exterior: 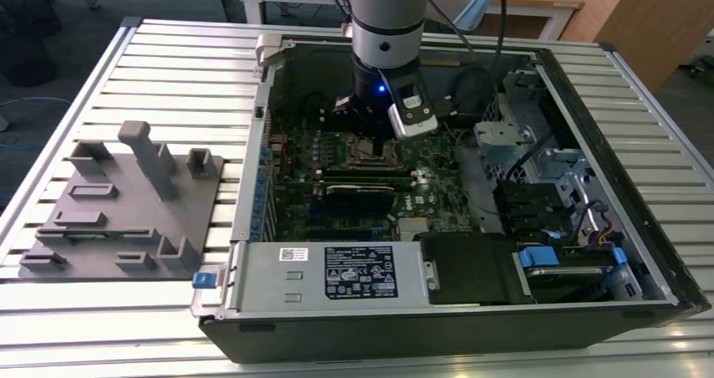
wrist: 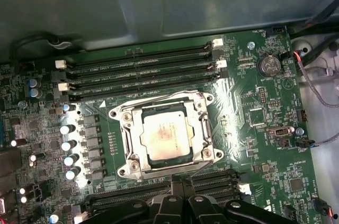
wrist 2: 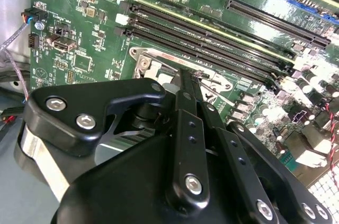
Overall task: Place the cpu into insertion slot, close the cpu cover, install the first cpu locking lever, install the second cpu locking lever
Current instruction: 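Install the second cpu locking lever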
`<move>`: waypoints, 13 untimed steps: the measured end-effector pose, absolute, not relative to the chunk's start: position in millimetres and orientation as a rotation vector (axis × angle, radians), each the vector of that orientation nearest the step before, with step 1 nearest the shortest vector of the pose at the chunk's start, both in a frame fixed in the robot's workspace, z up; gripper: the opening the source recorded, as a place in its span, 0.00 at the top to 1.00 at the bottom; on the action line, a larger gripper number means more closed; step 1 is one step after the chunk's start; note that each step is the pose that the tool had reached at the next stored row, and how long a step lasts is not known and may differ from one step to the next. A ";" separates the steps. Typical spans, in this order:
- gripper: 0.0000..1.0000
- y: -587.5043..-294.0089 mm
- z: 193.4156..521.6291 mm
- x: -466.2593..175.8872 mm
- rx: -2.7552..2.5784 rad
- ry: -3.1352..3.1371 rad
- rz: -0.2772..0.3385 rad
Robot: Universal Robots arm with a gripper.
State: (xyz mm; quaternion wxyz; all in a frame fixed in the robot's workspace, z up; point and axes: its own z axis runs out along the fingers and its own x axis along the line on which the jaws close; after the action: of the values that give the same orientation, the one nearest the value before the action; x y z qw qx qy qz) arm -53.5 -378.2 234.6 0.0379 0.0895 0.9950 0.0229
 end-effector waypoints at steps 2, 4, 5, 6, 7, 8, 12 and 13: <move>0.90 -378.2 234.5 -53.3 0.275 3.057 0.070; 0.90 -378.2 234.3 -53.4 0.276 3.066 0.068; 0.90 -378.2 234.4 -53.4 0.276 3.068 0.068; 0.90 -378.2 234.4 -53.4 0.277 3.068 0.068; 0.90 -378.2 234.4 -53.4 0.277 3.068 0.068; 0.90 -378.2 234.4 -53.4 0.277 3.068 0.068; 0.90 -378.4 234.1 -53.3 0.270 3.069 0.069; 0.90 -378.6 234.0 -53.3 0.263 3.070 0.069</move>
State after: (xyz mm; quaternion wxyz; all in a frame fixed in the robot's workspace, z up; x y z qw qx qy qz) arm -53.3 -378.6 234.0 0.0300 0.0854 0.9956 0.0223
